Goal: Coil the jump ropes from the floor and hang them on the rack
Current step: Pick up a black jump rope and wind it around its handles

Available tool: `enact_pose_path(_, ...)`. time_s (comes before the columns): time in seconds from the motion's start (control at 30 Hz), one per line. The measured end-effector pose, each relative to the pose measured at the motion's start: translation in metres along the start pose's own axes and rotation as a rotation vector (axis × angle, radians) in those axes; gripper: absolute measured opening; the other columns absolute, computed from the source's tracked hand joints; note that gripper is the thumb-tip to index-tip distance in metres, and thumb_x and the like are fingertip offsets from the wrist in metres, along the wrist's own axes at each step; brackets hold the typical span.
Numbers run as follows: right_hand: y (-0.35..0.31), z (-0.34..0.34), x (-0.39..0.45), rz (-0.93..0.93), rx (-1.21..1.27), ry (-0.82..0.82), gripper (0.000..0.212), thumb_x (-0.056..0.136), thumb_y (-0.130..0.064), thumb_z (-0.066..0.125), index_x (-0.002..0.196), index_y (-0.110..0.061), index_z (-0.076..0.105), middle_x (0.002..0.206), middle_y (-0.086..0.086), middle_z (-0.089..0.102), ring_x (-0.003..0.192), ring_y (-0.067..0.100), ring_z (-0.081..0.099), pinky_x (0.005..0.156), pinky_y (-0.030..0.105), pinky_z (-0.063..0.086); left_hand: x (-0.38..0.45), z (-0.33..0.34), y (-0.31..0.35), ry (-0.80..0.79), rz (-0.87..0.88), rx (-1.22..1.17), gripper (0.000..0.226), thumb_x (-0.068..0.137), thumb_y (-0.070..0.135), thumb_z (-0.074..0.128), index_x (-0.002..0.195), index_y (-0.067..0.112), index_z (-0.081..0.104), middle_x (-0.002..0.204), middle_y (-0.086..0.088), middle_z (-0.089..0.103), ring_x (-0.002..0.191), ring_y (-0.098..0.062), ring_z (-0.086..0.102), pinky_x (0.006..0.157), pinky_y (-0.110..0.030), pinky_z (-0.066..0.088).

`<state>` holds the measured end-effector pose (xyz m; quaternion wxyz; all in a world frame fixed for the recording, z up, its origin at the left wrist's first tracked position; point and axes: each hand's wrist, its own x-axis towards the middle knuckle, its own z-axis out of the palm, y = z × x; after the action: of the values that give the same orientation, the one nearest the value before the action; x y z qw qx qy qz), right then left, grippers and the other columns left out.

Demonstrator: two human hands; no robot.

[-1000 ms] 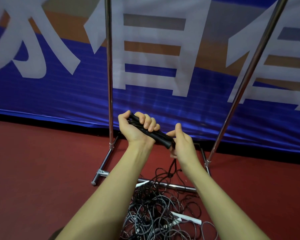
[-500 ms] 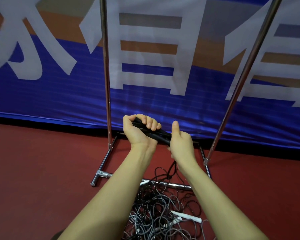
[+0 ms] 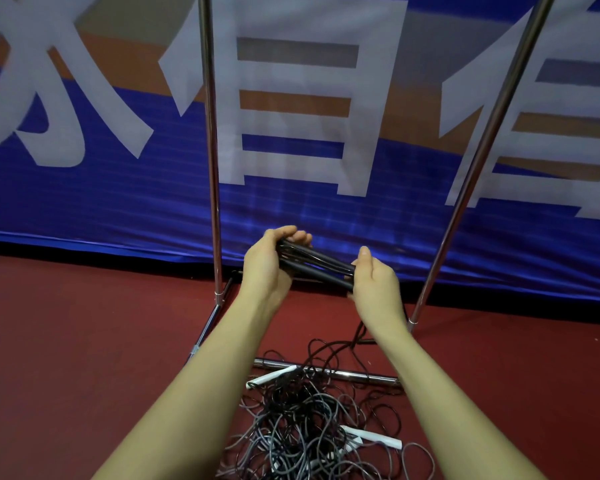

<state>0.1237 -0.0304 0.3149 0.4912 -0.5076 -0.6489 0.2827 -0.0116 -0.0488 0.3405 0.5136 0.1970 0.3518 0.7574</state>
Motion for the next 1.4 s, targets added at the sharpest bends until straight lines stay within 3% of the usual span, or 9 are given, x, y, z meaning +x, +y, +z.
enact_pose_path(0.1, 0.002, -0.012, 0.0, -0.023, -0.089, -0.017, 0.048, 0.104, -0.026, 0.031, 0.074, 0.002, 0.057, 0.057, 0.003, 0.047, 0.067, 0.027, 0.047, 0.065, 0.034, 0.032, 0.001, -0.011, 0.0, -0.066, 0.269, 0.597, 0.028, 0.092, 0.002, 0.051, 0.082, 0.019, 0.071, 0.087, 0.002, 0.072, 0.092, -0.012, 0.065, 0.084, -0.02, 0.046)
enact_pose_path(0.2, 0.004, -0.015, -0.004, -0.055, -0.135, -0.054, 0.048, 0.103, -0.026, 0.031, 0.079, 0.008, 0.057, 0.055, 0.001, 0.044, 0.059, 0.021, 0.042, 0.06, 0.033, 0.025, -0.011, -0.01, 0.007, -0.19, 0.409, 0.855, 0.028, 0.096, 0.011, 0.048, 0.086, 0.027, 0.069, 0.09, 0.006, 0.068, 0.086, -0.006, 0.056, 0.072, -0.001, 0.039)
enact_pose_path(0.33, -0.001, -0.014, -0.011, -0.12, -0.123, -0.087, 0.047, 0.103, -0.024, 0.033, 0.079, 0.008, 0.057, 0.057, 0.003, 0.046, 0.062, 0.023, 0.044, 0.063, 0.035, 0.028, -0.023, -0.006, 0.005, -0.347, 0.555, 1.279, 0.036, 0.101, 0.03, 0.039, 0.082, 0.017, 0.068, 0.093, 0.001, 0.069, 0.095, -0.015, 0.061, 0.085, -0.021, 0.044)
enact_pose_path(0.4, -0.005, -0.014, -0.013, -0.13, -0.08, -0.084, 0.045, 0.103, -0.024, 0.034, 0.078, 0.007, 0.057, 0.055, 0.001, 0.045, 0.056, 0.018, 0.042, 0.06, 0.03, 0.031, -0.023, -0.009, -0.005, -0.347, 0.781, 1.661, 0.048, 0.1, 0.035, 0.03, 0.058, 0.018, 0.046, 0.073, -0.009, 0.065, 0.078, -0.033, 0.06, 0.071, -0.036, 0.042)
enact_pose_path(0.53, -0.004, -0.012, -0.016, -0.075, 0.018, -0.082, 0.04, 0.103, -0.027, 0.035, 0.07, -0.016, 0.055, 0.047, -0.008, 0.04, 0.049, 0.01, 0.038, 0.055, 0.027, 0.033, -0.026, -0.015, -0.009, -0.254, 1.06, 1.859, 0.041, 0.091, 0.033, 0.035, 0.051, 0.022, 0.03, 0.037, -0.001, 0.044, 0.032, -0.028, 0.046, 0.036, -0.027, 0.031)
enact_pose_path(0.73, -0.005, -0.01, -0.019, -0.043, 0.111, -0.065, 0.041, 0.102, -0.029, 0.035, 0.066, -0.021, 0.054, 0.04, -0.009, 0.039, 0.047, 0.011, 0.038, 0.054, 0.028, 0.033, -0.029, -0.015, -0.008, -0.265, 0.862, 1.951, 0.055, 0.1, 0.047, 0.014, 0.067, 0.016, 0.045, 0.071, -0.006, 0.064, 0.073, -0.031, 0.06, 0.059, -0.033, 0.028)
enact_pose_path(1.03, -0.003, -0.007, -0.015, 0.038, 0.249, -0.259, 0.034, 0.101, -0.029, 0.039, 0.078, -0.017, 0.061, 0.061, 0.0, 0.049, 0.054, 0.008, 0.044, 0.05, 0.017, 0.041, -0.029, -0.019, -0.003, -0.234, 0.772, 2.066, 0.05, 0.103, 0.041, 0.02, 0.068, 0.016, 0.047, 0.08, -0.012, 0.067, 0.082, -0.035, 0.062, 0.06, -0.033, 0.029)
enact_pose_path(1.17, 0.011, -0.008, -0.019, -0.076, 0.114, -0.282, 0.011, 0.097, -0.025, 0.049, 0.09, -0.021, 0.056, 0.056, -0.015, 0.05, 0.052, 0.003, 0.041, 0.058, 0.023, 0.034, -0.022, -0.028, -0.002, -0.194, 0.714, 2.119, 0.055, 0.103, 0.041, 0.019, 0.069, 0.013, 0.052, 0.08, -0.012, 0.066, 0.083, -0.035, 0.062, 0.06, -0.033, 0.03)
enact_pose_path(1.4, 0.014, -0.012, -0.021, -0.137, 0.222, -0.447, 0.037, 0.09, 0.001, 0.059, 0.119, -0.021, 0.054, 0.113, -0.014, 0.059, 0.102, -0.019, 0.054, 0.093, 0.006, 0.037, -0.009, -0.038, 0.001, -0.161, 0.565, 2.123, 0.051, 0.102, 0.036, 0.018, 0.1, 0.012, 0.063, 0.09, -0.012, 0.064, 0.09, -0.036, 0.059, 0.065, -0.035, 0.031)
